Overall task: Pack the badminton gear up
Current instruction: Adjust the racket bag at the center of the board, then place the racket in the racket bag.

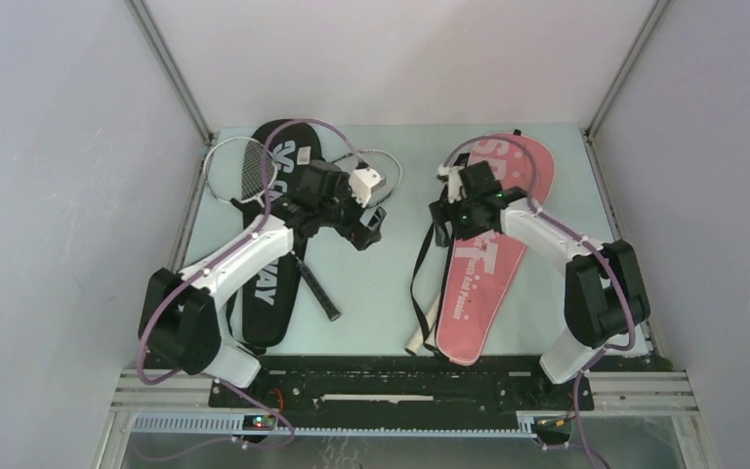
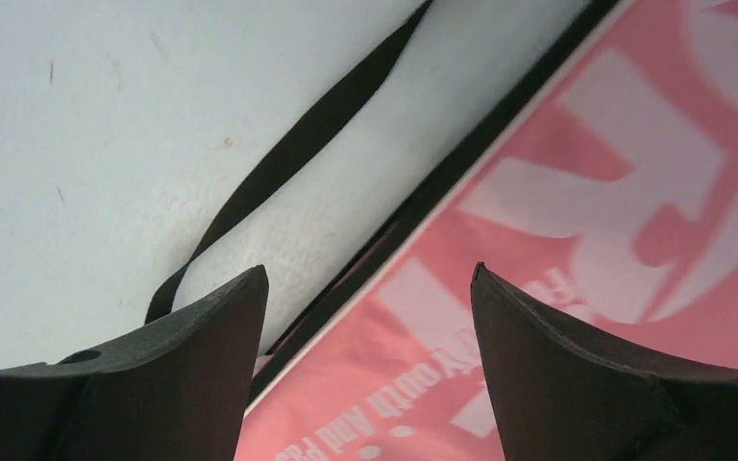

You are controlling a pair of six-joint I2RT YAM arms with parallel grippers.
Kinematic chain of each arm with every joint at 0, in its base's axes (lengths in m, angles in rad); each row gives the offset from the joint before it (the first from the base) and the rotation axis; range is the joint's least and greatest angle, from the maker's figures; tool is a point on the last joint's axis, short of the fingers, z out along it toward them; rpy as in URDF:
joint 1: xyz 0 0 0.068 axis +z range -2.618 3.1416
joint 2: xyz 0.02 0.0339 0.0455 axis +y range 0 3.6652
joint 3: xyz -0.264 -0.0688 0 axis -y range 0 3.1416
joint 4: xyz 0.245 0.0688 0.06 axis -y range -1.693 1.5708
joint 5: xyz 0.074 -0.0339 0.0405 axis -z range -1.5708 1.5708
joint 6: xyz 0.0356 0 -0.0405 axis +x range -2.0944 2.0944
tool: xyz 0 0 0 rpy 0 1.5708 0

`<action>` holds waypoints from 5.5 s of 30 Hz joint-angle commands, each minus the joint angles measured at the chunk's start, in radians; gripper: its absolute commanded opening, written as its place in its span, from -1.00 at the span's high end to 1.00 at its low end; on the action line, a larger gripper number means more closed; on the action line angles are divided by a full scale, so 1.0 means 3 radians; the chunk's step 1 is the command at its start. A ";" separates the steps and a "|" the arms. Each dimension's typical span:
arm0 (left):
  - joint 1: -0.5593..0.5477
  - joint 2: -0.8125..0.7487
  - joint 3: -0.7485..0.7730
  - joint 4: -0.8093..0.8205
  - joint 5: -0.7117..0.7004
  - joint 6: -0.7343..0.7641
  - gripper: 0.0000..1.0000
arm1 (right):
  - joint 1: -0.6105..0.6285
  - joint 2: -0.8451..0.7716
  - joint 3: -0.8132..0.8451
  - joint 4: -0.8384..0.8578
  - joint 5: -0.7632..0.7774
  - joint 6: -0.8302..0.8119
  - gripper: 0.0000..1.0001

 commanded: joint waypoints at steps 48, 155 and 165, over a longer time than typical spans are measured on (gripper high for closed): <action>-0.1360 0.1088 0.0665 0.0768 0.0969 -0.1918 -0.70 | -0.1257 -0.0430 -0.0383 -0.0402 -0.0762 -0.0122 1.00; -0.1898 0.2941 0.3149 0.0037 -0.0443 -0.2521 1.00 | -0.1813 -0.0729 -0.0710 -0.0665 -0.1761 -0.0368 1.00; -0.1818 0.3005 0.3010 0.0799 0.0431 -0.2836 0.58 | -0.1824 -0.0714 -0.0713 -0.0635 -0.1721 -0.0373 1.00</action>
